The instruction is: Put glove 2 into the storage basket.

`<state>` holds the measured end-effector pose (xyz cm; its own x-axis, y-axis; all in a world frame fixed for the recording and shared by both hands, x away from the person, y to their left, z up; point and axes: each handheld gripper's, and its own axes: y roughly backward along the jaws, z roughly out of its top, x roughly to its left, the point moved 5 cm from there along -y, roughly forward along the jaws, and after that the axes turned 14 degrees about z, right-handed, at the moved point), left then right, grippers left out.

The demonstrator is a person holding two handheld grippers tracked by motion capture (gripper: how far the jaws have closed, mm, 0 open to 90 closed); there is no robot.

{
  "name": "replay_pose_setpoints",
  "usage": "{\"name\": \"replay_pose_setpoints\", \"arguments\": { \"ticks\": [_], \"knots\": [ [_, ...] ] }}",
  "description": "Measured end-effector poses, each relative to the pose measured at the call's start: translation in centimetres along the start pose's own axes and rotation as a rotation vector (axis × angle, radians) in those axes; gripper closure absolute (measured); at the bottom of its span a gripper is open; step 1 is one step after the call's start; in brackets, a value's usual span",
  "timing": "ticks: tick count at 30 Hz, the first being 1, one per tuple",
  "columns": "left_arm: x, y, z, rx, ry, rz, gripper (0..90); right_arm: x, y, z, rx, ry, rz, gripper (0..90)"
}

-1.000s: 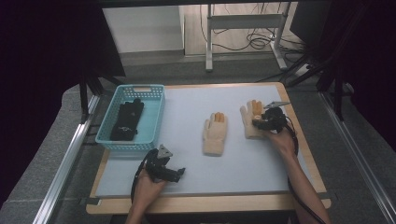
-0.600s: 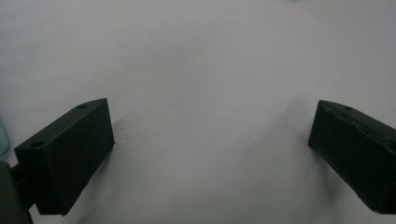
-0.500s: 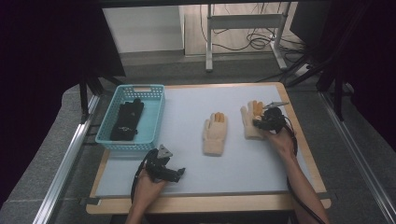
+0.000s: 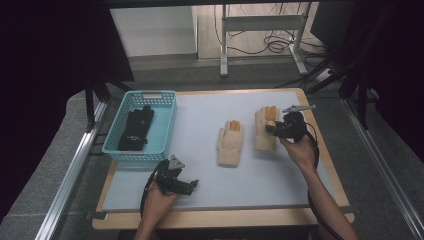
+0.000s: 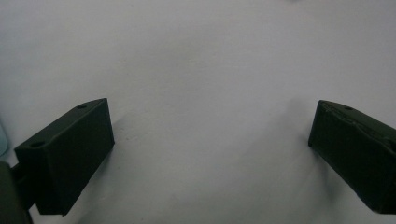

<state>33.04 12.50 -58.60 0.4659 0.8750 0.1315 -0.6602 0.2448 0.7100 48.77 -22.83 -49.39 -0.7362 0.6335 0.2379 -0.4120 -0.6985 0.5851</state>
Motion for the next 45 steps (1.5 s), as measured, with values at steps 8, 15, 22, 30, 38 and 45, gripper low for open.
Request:
{"name": "replay_pose_setpoints", "arguments": {
  "ticks": [8,15,22,30,38,45],
  "knots": [
    [0.0,0.0,0.0,-0.002,0.004,0.000,0.5,5.0,-0.1,1.9,-0.041,0.017,0.088,59.1],
    [0.0,0.0,0.0,-0.003,0.006,0.001,0.5,9.5,-2.9,2.7,-0.032,0.028,0.128,59.0],
    [0.0,0.0,0.0,-0.002,0.003,0.000,0.5,10.6,-6.4,1.6,-0.018,-0.023,0.098,58.9],
    [0.0,0.0,0.0,-0.002,0.003,0.001,0.5,10.0,-8.3,-0.1,0.009,-0.032,0.038,58.5],
    [0.0,0.0,0.0,-0.002,0.003,0.001,0.5,9.4,-9.3,-1.1,0.021,-0.032,0.016,55.3],
    [0.0,0.0,0.0,-0.002,0.003,0.001,0.5,9.4,-9.0,-1.0,0.015,-0.029,0.023,43.4]
  ]
}}
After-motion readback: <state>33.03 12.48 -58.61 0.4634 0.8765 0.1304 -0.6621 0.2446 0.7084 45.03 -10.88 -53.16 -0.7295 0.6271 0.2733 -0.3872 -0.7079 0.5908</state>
